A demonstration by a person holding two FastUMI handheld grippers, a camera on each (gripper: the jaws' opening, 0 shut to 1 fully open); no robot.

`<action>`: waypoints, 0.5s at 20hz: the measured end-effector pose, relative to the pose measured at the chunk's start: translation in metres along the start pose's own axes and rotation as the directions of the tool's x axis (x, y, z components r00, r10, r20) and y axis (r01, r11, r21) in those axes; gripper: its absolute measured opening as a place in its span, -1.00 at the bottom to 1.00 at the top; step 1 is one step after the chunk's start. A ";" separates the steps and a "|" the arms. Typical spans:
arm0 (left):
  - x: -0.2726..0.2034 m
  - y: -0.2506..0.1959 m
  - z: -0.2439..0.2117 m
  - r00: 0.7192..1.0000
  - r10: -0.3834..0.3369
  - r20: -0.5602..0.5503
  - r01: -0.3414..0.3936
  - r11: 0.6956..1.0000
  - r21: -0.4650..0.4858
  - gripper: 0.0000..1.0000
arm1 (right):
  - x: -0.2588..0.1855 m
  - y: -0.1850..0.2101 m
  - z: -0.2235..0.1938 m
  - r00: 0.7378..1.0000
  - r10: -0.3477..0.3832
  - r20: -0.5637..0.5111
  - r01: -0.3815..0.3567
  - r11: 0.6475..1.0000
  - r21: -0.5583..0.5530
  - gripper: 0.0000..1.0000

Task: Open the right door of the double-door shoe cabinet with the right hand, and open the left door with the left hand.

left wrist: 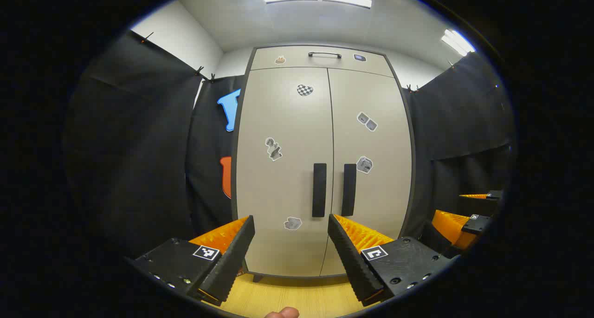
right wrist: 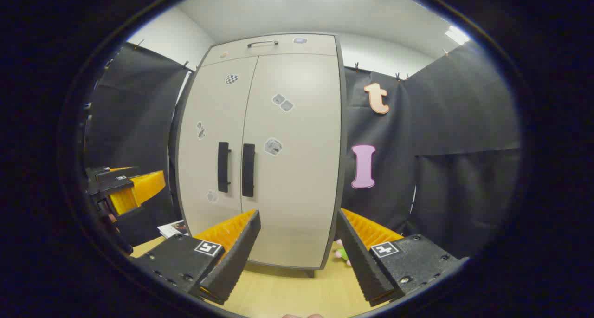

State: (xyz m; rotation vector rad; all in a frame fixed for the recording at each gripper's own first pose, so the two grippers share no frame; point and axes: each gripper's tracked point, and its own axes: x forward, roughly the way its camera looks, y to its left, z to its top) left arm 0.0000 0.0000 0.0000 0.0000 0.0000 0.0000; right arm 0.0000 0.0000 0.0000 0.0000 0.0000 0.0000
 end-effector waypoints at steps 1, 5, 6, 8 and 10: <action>0.003 0.003 -0.004 1.000 0.003 -0.005 -0.003 1.000 -0.002 0.89 | 0.000 0.002 -0.002 1.000 -0.008 -0.010 0.008 1.000 -0.002 1.00; 0.014 0.009 -0.016 0.999 -0.010 -0.032 0.010 1.000 -0.002 0.89 | 0.004 0.008 -0.004 0.999 -0.033 -0.022 0.033 0.999 -0.007 1.00; 0.017 0.011 -0.018 0.999 -0.013 -0.037 0.013 1.000 -0.002 0.89 | 0.005 0.009 -0.003 0.999 -0.040 -0.020 0.040 0.999 -0.008 1.00; 0.019 0.013 -0.020 0.999 -0.013 -0.047 0.013 1.000 -0.005 0.90 | 0.010 0.011 -0.006 0.999 -0.047 -0.025 0.047 0.999 0.000 1.00; 0.021 0.011 -0.023 0.998 -0.030 -0.053 0.030 1.000 0.000 0.90 | 0.015 0.015 -0.008 0.998 -0.042 -0.036 0.043 0.999 0.022 1.00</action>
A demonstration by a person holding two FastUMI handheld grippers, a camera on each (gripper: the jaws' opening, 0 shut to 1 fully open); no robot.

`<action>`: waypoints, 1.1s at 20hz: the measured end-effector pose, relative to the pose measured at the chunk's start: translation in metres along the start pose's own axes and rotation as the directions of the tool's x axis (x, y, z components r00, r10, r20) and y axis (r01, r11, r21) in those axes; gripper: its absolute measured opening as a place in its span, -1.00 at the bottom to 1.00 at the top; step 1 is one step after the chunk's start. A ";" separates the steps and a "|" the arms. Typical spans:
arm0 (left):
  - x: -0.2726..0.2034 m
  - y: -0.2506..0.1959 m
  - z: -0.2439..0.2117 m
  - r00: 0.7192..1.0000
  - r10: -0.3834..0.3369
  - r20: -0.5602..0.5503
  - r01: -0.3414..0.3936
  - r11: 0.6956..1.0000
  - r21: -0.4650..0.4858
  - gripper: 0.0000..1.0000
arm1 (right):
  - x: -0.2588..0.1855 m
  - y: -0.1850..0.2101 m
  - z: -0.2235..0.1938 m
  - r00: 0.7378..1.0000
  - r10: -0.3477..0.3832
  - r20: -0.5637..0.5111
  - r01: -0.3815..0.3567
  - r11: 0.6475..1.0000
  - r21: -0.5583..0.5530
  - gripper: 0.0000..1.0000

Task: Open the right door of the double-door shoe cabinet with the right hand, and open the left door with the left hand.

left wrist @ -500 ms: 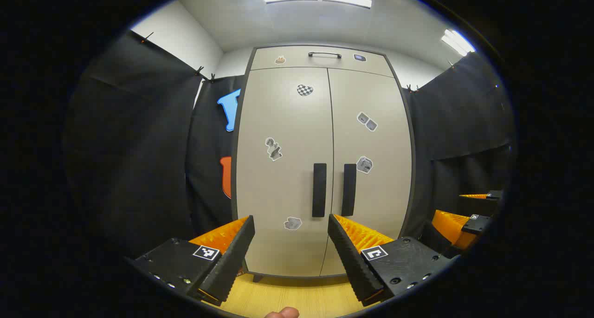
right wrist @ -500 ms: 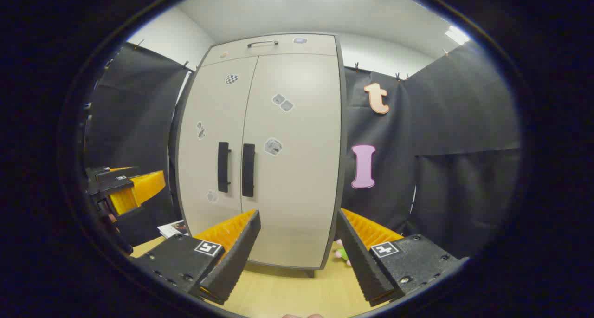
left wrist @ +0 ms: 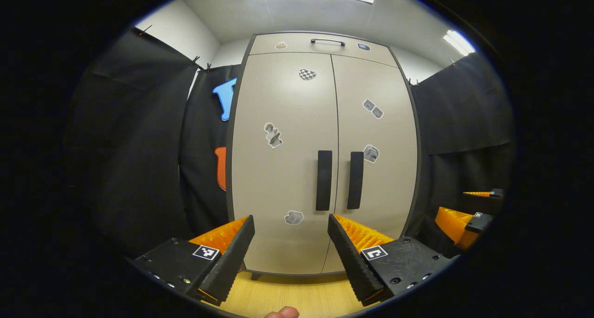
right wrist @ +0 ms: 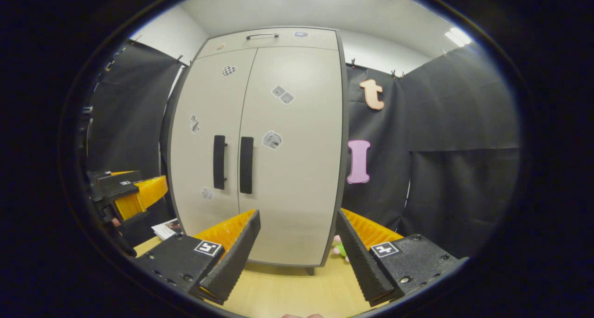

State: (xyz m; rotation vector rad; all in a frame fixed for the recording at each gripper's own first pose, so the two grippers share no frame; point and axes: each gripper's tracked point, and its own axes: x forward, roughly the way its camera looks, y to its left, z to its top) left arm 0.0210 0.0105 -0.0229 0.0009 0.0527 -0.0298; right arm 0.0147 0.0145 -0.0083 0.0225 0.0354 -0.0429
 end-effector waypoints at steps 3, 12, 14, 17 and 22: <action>0.000 0.001 0.001 1.000 0.001 0.011 -0.001 1.000 0.026 0.90 | 0.004 0.001 -0.003 1.000 -0.005 -0.004 0.005 1.000 0.008 1.00; 0.005 0.006 0.004 1.000 -0.016 0.023 0.015 1.000 0.014 0.90 | 0.013 0.007 -0.004 1.000 -0.018 -0.004 0.018 1.000 0.009 1.00; 0.003 -0.004 0.001 0.998 -0.060 0.017 0.060 0.998 -0.001 0.91 | 0.019 0.012 -0.003 1.000 -0.011 -0.009 0.011 1.000 0.018 1.00; -0.007 -0.006 -0.009 0.997 -0.083 -0.004 0.083 0.996 -0.020 0.90 | 0.037 0.022 0.010 1.000 0.014 -0.001 -0.014 0.999 0.041 1.00; -0.017 0.007 -0.025 0.998 -0.060 -0.029 0.059 0.998 -0.016 0.90 | 0.093 0.051 0.041 0.997 0.070 0.026 -0.072 0.994 0.080 1.00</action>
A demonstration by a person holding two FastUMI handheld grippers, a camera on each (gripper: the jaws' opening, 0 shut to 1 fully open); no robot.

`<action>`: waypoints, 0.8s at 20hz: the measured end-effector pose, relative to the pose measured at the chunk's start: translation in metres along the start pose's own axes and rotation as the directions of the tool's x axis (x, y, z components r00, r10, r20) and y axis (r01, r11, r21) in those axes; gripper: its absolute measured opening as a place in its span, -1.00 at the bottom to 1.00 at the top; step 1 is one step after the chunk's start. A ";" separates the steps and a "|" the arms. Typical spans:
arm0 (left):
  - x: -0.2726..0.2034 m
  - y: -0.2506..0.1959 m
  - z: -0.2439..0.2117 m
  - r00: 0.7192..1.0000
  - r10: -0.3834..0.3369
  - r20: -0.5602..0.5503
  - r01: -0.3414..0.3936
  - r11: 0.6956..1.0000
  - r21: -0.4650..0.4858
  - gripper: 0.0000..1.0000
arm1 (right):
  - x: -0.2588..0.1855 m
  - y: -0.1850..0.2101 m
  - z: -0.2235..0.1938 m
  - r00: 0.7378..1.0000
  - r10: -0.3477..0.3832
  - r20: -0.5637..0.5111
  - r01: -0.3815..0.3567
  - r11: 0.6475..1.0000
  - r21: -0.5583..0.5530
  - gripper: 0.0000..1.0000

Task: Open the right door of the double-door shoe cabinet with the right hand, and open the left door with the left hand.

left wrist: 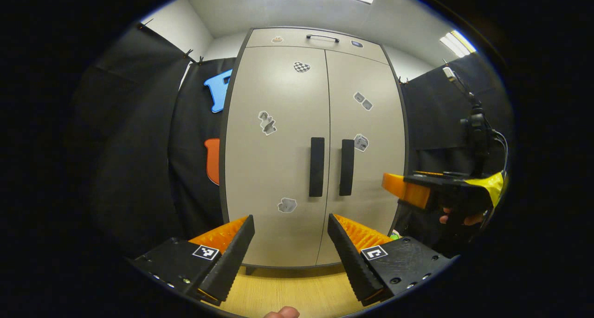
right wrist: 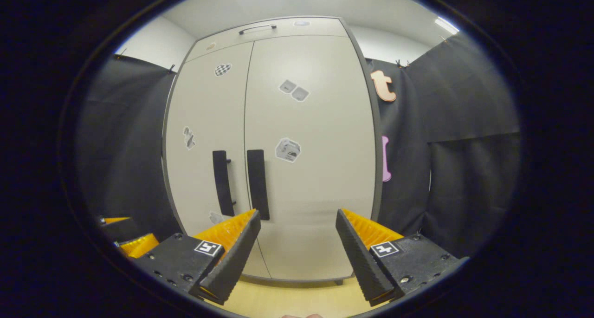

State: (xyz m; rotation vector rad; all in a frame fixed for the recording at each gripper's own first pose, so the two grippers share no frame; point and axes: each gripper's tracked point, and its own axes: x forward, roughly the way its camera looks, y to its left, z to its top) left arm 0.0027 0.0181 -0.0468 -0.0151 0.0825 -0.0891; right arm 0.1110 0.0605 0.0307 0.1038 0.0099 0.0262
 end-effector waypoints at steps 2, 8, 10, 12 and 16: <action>-0.005 0.005 -0.003 1.000 0.009 -0.007 -0.009 1.000 -0.006 0.90 | 0.026 0.009 0.010 1.000 0.002 0.016 -0.001 1.000 -0.031 1.00; -0.018 0.027 -0.010 0.998 0.052 -0.022 -0.052 0.998 -0.019 0.90 | 0.085 0.039 0.005 0.999 0.028 -0.033 -0.029 0.999 -0.032 1.00; -0.019 0.037 -0.012 0.997 0.072 -0.027 -0.072 0.997 -0.020 0.90 | 0.095 0.040 0.001 0.999 0.025 -0.046 -0.026 0.999 -0.020 0.99; -0.020 0.046 -0.016 0.995 0.087 -0.037 -0.089 0.996 -0.029 0.90 | 0.102 0.044 -0.002 0.998 0.036 -0.054 -0.037 0.999 -0.007 0.89; -0.019 0.056 -0.017 0.993 0.102 -0.051 -0.104 0.994 -0.036 0.91 | 0.107 0.048 -0.008 0.997 0.034 -0.064 -0.034 0.999 -0.001 0.60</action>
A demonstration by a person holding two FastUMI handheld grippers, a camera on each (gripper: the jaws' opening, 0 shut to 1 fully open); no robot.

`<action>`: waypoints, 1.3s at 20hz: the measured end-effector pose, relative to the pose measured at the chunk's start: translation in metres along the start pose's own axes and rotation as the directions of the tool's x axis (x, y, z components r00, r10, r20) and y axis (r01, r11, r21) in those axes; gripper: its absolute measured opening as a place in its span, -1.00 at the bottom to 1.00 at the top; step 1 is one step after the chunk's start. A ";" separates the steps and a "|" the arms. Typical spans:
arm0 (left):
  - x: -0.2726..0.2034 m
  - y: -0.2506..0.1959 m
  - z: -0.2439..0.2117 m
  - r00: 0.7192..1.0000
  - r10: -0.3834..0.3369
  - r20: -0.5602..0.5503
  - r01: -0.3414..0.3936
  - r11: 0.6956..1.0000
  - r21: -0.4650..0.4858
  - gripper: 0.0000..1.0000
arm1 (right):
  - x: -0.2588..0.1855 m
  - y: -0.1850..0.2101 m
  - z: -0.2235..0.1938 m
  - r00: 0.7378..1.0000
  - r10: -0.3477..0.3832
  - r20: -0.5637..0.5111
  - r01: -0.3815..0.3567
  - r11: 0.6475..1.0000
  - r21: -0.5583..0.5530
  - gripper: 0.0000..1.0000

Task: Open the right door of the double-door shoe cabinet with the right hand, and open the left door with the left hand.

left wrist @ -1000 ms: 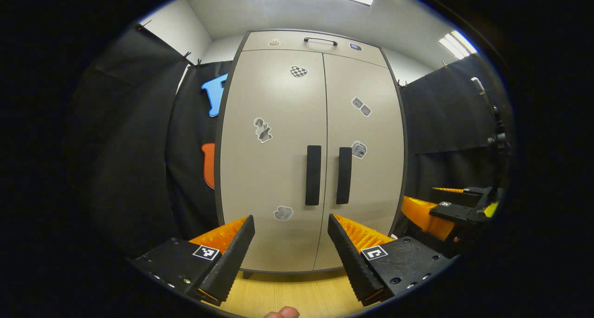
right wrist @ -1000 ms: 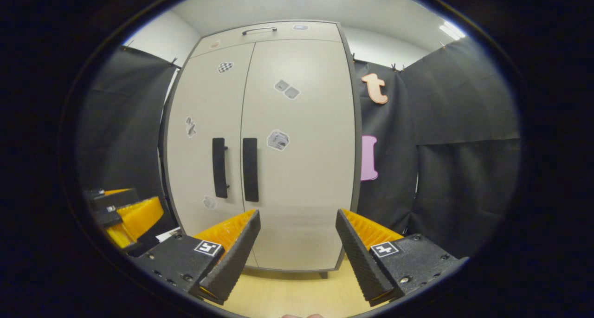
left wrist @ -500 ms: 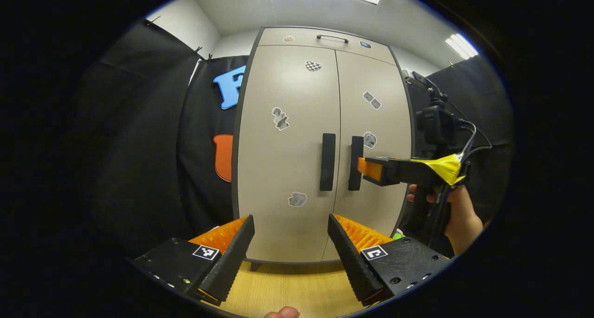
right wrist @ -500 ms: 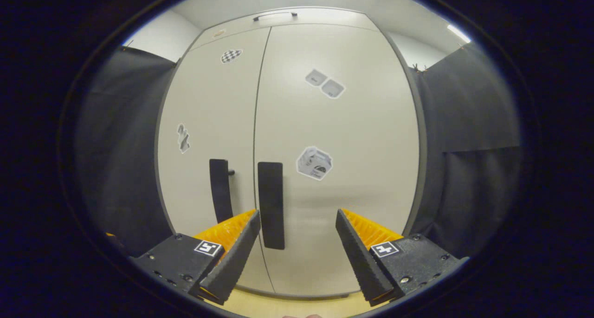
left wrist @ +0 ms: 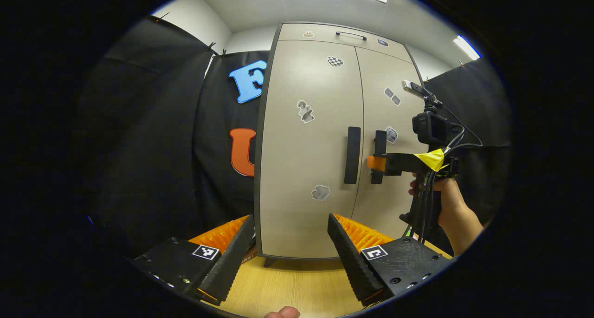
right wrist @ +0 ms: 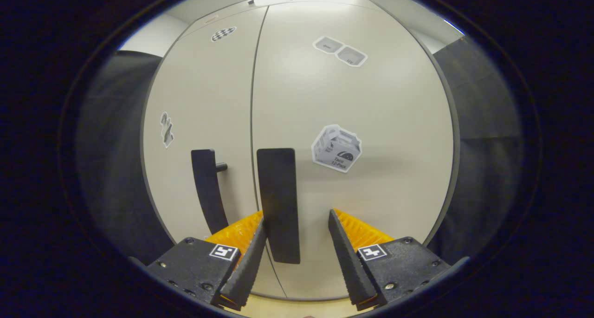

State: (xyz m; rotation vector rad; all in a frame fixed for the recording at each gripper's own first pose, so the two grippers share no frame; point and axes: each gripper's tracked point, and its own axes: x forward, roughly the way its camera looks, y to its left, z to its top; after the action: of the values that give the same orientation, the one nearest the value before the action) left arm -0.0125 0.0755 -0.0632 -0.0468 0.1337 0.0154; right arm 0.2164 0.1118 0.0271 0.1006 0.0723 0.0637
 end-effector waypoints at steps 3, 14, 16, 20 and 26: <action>0.003 0.002 -0.003 1.000 -0.006 -0.010 0.006 1.000 0.004 0.90 | 0.002 0.010 0.003 1.000 0.024 0.013 -0.024 1.000 0.005 0.19; 0.004 -0.004 0.004 0.999 -0.041 0.017 0.042 0.998 -0.035 0.90 | 0.003 0.013 0.004 0.998 -0.037 0.043 0.037 0.999 0.000 -0.82; 0.005 -0.003 0.004 0.999 -0.035 0.016 0.035 0.999 -0.035 0.91 | 0.000 0.014 0.003 0.999 -0.026 0.036 0.026 1.000 -0.001 -0.82; 0.003 0.000 0.004 1.000 -0.015 0.016 0.015 1.000 -0.026 0.90 | -0.016 0.014 0.004 0.999 0.024 0.034 -0.024 1.000 0.001 -0.82; -0.010 -0.002 0.013 0.999 0.013 0.046 -0.013 1.000 -0.012 0.90 | -0.077 -0.002 -0.004 0.994 0.108 0.014 -0.107 0.994 -0.015 -0.83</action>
State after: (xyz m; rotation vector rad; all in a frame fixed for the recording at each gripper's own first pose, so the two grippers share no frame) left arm -0.0207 0.0740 -0.0486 -0.0569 0.0874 0.0299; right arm 0.1391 0.1054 0.0281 0.0906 0.0517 0.1710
